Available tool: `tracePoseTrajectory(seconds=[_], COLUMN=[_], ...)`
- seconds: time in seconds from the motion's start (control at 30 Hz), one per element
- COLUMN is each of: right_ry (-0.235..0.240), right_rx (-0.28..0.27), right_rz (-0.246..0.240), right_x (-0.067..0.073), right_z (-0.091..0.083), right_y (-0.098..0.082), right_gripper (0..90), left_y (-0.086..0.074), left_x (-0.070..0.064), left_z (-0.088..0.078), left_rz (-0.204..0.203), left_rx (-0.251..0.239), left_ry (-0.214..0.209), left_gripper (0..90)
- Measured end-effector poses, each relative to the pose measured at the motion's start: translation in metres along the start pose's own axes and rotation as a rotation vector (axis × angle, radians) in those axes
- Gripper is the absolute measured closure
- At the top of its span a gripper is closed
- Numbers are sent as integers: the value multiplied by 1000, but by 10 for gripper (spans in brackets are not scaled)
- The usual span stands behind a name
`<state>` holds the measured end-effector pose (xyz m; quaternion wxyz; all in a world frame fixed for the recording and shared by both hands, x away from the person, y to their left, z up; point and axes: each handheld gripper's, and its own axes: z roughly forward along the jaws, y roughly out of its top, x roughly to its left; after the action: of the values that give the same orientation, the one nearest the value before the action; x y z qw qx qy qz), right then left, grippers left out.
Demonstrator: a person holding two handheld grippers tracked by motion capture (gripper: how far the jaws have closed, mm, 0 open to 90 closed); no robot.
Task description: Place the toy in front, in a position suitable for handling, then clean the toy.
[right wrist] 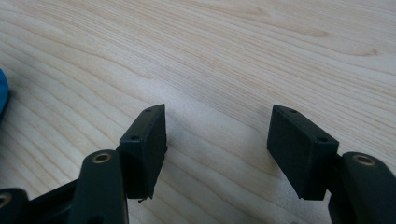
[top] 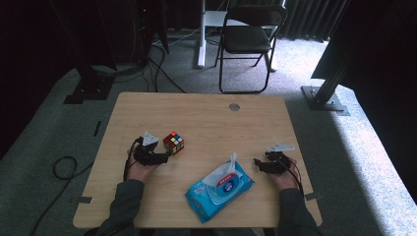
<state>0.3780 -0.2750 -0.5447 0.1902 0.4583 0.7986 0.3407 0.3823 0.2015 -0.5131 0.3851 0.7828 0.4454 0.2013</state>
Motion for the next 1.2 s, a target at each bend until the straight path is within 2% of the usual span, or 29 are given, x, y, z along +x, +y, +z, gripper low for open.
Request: tracePoseTrajectory(seconds=[0.23, 0.37, 0.47, 0.57, 0.93, 1.2], right_ry=[-2, -1, 1, 2, 7, 7], right_rx=[2, 4, 4, 3, 0, -2], right_rz=[3, 2, 0, -4, -9, -8], right_x=[0, 1, 0, 0, 0, 0], right_z=[0, 0, 0, 0, 0, 0], right_y=[0, 0, 0, 0, -1, -1], right_gripper=[371, 364, 362, 360, 357, 345], left_y=[-3, -4, -2, 1, 9, 16], left_x=[-4, -11, -15, -21, -28, -40], left_z=[-9, -10, -12, -15, -27, -33], left_rz=[3, 21, 20, 33, 29, 60], left_rx=[-5, 5, 1, -8, -44, -60], left_ry=[1, -6, -36, -43, -75, -119], left_gripper=[254, 257, 257, 258, 261, 278])
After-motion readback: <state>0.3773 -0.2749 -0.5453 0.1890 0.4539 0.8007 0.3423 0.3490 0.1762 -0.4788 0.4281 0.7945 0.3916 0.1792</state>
